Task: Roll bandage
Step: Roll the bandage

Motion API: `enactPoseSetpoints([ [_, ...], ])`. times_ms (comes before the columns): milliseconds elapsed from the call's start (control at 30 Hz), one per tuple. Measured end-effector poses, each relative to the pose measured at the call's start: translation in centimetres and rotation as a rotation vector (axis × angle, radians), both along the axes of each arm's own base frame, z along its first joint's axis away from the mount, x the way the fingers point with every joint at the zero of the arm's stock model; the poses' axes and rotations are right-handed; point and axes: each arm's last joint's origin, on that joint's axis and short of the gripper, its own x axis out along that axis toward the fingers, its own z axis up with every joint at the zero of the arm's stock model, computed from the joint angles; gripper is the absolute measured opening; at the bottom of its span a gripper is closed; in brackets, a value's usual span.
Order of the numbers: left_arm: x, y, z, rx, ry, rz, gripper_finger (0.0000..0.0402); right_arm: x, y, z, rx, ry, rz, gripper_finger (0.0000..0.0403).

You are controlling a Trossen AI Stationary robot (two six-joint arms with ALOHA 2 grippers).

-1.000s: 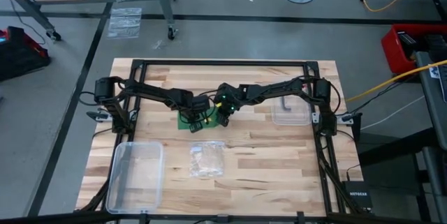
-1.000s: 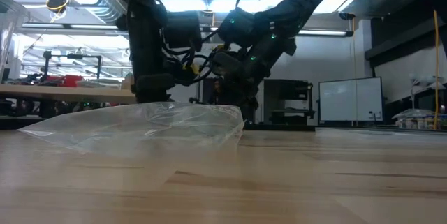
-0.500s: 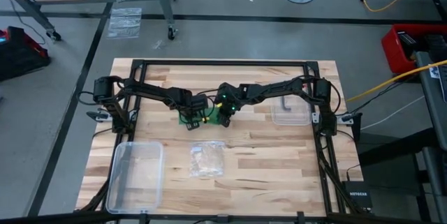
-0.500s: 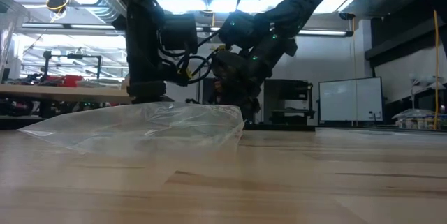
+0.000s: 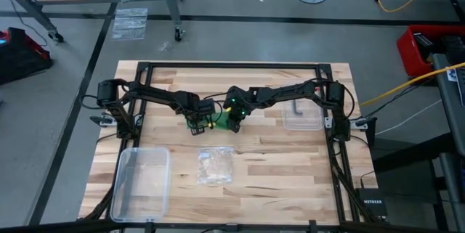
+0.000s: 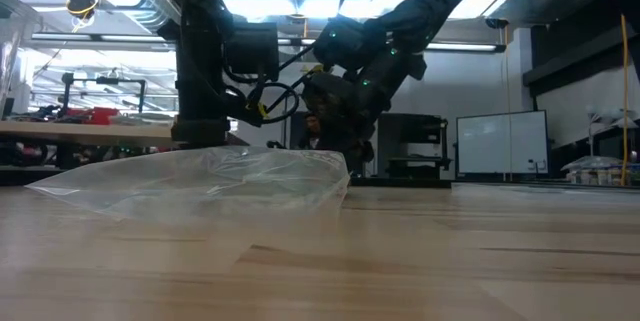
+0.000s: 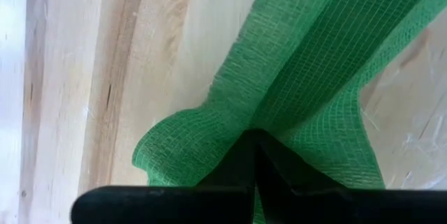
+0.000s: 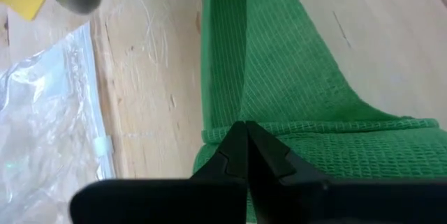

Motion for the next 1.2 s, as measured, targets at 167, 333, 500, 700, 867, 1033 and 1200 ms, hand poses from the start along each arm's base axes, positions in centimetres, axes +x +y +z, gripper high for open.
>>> enactPoseSetpoints([
  [167, -0.14, -0.02, 0.0, 0.0, 0.015, -0.002, 0.0, -0.06, 0.03, -0.03, -0.002, 0.007, 0.008, 0.0],
  [333, -0.28, -0.01, 0.01, 0.011, 0.033, -0.003, 0.0, -0.15, 0.07, -0.06, -0.001, 0.019, 0.011, 0.0],
  [500, -0.32, -0.01, 0.01, 0.015, 0.038, -0.007, 0.0, -0.42, 0.16, -0.16, 0.008, 0.045, 0.037, 0.0],
  [700, -0.33, -0.01, 0.01, 0.015, 0.042, -0.019, 0.0, -0.57, 0.23, -0.2, 0.011, 0.06, 0.044, 0.0],
  [867, -0.33, 0.0, 0.01, 0.016, 0.043, -0.021, 0.0, -0.68, 0.26, -0.22, 0.012, 0.071, 0.052, 0.0],
  [1033, -0.33, 0.0, 0.01, 0.016, 0.045, -0.026, 0.0, -0.79, 0.28, -0.25, 0.01, 0.08, 0.065, 0.0],
  [1200, -0.34, -0.01, 0.01, 0.016, 0.046, -0.026, 0.0, -0.84, 0.3, -0.26, 0.007, 0.084, 0.073, 0.0],
])
